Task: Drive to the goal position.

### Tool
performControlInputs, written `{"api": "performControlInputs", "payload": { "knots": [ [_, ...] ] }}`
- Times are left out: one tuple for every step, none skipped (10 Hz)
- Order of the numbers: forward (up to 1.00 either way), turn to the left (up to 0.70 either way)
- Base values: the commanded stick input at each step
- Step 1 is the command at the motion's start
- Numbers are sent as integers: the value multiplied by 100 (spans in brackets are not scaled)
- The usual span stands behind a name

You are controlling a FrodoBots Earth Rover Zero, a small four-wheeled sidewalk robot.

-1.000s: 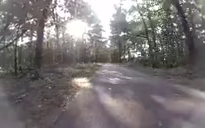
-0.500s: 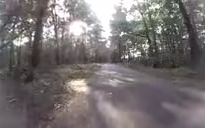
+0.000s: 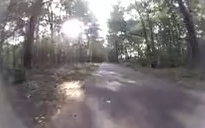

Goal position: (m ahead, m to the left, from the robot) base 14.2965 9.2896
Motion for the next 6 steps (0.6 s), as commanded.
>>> {"api": "performControlInputs", "payload": {
  "knots": [
    [70,-1],
    [70,-1],
    [70,-1],
    [70,-1],
    [70,-1],
    [70,-1]
  ]
}}
